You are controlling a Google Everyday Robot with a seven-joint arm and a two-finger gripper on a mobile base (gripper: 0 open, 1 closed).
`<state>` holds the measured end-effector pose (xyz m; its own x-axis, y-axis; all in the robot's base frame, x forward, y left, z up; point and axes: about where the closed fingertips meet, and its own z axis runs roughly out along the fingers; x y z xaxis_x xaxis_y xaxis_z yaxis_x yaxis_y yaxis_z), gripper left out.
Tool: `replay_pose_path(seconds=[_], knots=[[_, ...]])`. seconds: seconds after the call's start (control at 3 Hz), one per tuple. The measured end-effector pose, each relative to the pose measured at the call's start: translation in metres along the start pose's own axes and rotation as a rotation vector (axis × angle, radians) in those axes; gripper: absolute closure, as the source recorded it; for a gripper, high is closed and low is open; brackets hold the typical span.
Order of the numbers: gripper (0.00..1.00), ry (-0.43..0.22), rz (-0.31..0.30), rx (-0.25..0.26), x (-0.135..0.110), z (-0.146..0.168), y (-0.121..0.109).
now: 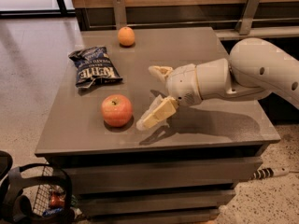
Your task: Move apple near orange
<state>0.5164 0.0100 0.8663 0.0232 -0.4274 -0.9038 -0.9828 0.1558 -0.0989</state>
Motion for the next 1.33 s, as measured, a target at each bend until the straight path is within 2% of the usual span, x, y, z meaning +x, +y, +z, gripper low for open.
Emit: replay_pose_path(seconds=[0.67,1.33], knots=[[0.0,-0.075,-0.023,-0.056,-0.003,0.034,0.008],[0.0,-0.124,-0.036,-0.107,-0.004,0.059,0.022]])
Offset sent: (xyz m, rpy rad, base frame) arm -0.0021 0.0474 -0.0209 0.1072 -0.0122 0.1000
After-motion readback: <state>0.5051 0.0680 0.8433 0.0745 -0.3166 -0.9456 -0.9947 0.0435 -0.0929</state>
